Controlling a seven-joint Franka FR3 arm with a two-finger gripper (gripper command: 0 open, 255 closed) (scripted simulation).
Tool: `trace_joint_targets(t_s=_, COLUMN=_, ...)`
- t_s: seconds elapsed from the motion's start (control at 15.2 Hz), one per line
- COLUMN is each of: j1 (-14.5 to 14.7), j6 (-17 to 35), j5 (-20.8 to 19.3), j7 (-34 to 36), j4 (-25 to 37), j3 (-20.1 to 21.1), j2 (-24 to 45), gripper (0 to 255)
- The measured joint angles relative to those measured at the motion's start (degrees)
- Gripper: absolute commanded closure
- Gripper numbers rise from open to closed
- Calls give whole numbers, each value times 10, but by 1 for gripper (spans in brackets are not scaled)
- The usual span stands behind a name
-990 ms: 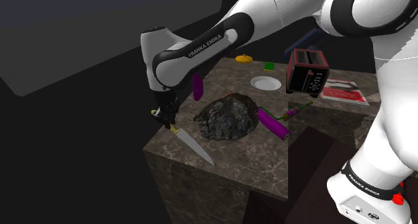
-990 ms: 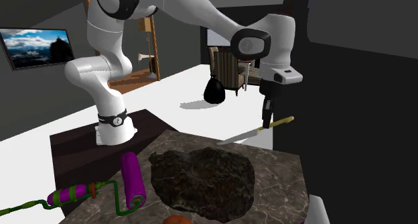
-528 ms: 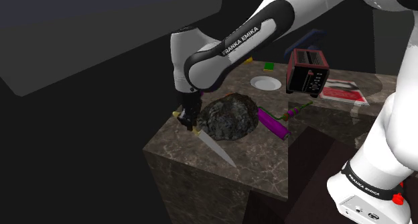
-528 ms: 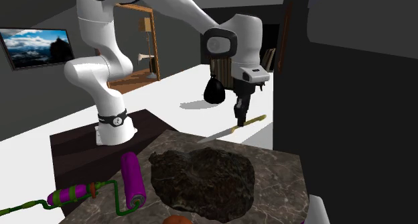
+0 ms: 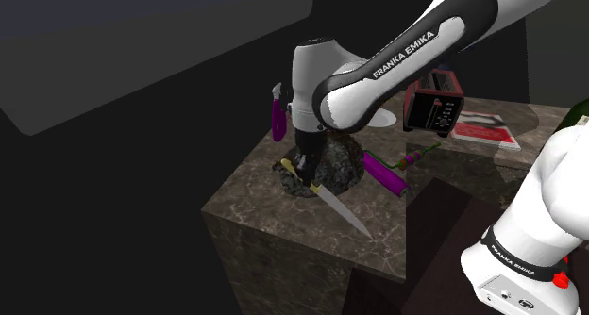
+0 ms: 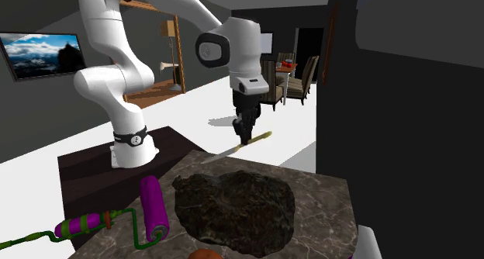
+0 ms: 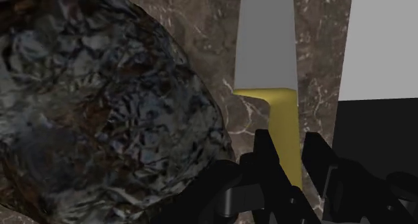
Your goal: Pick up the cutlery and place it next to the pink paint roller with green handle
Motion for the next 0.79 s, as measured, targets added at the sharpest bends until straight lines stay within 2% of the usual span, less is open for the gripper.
trace_joint_targets(t_s=0.46, j1=1, j6=2, j5=55, j7=-75, j4=-160, j3=-30, j2=-157, gripper=255)
trace_joint_targets(t_s=0.79, j1=0, j6=-19, j5=65, j7=-123, j4=-260, j3=-65, j2=-274, gripper=255)
